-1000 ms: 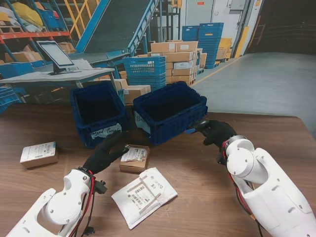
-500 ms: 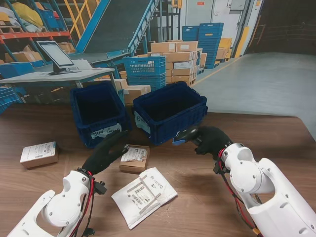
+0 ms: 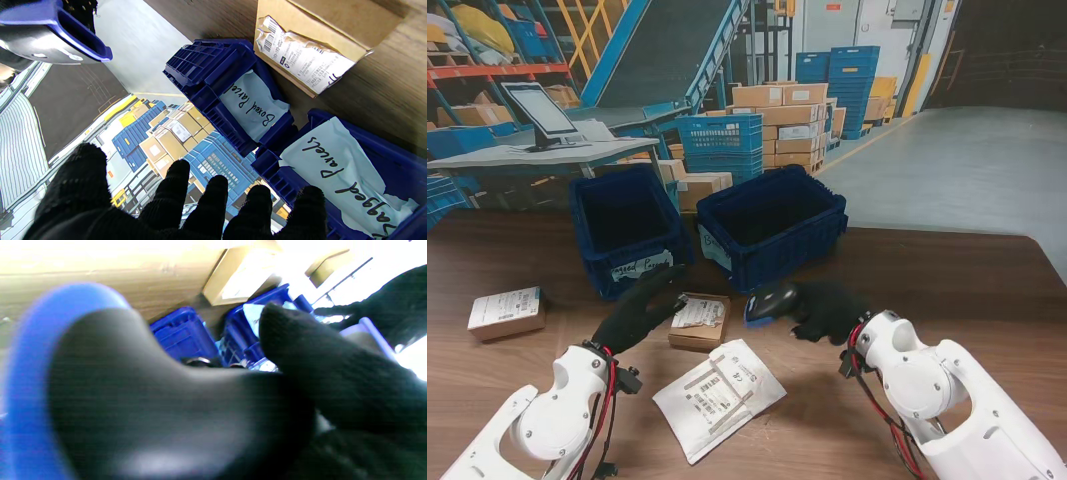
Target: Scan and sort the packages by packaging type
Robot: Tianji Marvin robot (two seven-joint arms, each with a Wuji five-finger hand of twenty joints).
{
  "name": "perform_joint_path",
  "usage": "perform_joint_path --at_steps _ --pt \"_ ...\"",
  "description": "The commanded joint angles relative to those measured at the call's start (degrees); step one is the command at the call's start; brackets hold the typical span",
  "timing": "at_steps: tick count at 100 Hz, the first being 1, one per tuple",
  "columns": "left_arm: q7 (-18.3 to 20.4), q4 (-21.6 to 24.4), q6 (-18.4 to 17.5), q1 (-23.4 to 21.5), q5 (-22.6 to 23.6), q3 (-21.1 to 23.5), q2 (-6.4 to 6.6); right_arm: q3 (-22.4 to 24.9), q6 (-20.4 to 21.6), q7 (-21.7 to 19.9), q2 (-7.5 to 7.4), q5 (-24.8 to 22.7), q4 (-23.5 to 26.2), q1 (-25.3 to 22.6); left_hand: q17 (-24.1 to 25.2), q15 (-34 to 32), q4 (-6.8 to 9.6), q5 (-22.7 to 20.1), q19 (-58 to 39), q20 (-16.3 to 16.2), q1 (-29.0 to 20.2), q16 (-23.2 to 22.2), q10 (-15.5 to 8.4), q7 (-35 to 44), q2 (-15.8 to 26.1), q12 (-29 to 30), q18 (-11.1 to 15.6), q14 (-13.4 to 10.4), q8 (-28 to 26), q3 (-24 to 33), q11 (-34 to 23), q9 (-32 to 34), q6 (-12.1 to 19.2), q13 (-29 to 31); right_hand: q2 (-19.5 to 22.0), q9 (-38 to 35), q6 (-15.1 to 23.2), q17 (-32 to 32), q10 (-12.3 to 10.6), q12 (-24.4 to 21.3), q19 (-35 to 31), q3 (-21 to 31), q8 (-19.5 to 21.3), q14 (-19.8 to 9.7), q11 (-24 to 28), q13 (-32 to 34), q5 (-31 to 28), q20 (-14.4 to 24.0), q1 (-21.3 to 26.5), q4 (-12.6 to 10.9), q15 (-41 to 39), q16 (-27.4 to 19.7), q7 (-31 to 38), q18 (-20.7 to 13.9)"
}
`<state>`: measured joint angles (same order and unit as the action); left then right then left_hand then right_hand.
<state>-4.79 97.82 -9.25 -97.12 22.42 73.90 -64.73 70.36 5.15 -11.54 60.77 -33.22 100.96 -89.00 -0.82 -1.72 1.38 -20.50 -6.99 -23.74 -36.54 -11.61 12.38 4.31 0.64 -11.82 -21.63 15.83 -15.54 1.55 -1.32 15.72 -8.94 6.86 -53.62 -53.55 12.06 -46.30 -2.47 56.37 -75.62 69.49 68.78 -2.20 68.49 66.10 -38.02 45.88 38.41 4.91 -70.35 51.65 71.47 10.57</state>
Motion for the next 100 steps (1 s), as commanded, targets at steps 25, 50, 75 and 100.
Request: perform_joint_path --at_steps 25,50,75,100 --pt "0.82 0.93 -0.01 -0.71 0.50 0.25 -0.24 -2.31 7.34 -3.25 -0.76 -0.89 -2.16 0.24 0.60 -0.22 1.54 -0.36 -0.78 -0.06 0.19 -0.22 0.24 -0.01 0.21 -0.26 -0.25 0.59 -0.66 -1.64 0.59 -0.42 0.17 -0.66 2.58 0.89 6.32 0.32 -1.80 0.71 0.57 2.72 3.32 -5.04 0.61 1.07 -2.88 1.14 4.57 -0.32 -2.87 2.45 4.23 -0.51" --pt "0.69 0.99 -0.19 -0.81 0.70 0.21 -0.23 -3.65 10.18 -3.19 -0.99 -2.84 -2.70 1.91 0.56 -0.19 1.55 -0.32 -0.82 -0.06 0.21 -0.21 0.24 -0.03 0.21 -0.26 -0.23 0.64 -0.65 -1.64 0.60 -0.44 0.07 -0.72 2.66 0.95 6.62 0.62 -1.97 0.73 0.88 2.71 3.44 -5.05 0.63 0.79 -2.92 1.21 4.62 -0.32 -2.74 2.52 4.19 -0.58" --pt "0.53 1.11 0.00 -0.96 0.68 0.44 -0.28 -5.43 12.79 -1.79 -0.75 -1.40 -4.55 2.90 0.54 -0.22 1.55 -0.33 -0.83 -0.05 0.22 -0.22 0.26 -0.03 0.22 -0.26 -0.28 0.63 -0.64 -1.64 0.58 -0.37 0.28 -0.64 2.47 0.91 6.77 0.63 -2.08 0.79 0.96 2.83 3.52 -5.08 0.65 0.85 -3.02 1.31 4.54 -0.34 -2.68 2.57 4.17 -0.62" --pt "0.81 1.09 -0.19 -0.95 0.58 0.40 -0.22 -8.33 15.49 0.56 -0.18 0.97 -7.85 5.01 0.57 -0.22 1.54 -0.25 -0.81 -0.03 0.24 -0.21 0.23 -0.07 0.22 -0.25 -0.25 0.70 -0.63 -1.66 0.59 -0.42 0.21 -0.66 2.45 0.92 6.94 0.84 -2.14 0.75 1.15 2.90 3.50 -4.97 0.66 0.68 -3.08 1.33 4.53 -0.23 -2.60 2.60 4.24 -0.72"
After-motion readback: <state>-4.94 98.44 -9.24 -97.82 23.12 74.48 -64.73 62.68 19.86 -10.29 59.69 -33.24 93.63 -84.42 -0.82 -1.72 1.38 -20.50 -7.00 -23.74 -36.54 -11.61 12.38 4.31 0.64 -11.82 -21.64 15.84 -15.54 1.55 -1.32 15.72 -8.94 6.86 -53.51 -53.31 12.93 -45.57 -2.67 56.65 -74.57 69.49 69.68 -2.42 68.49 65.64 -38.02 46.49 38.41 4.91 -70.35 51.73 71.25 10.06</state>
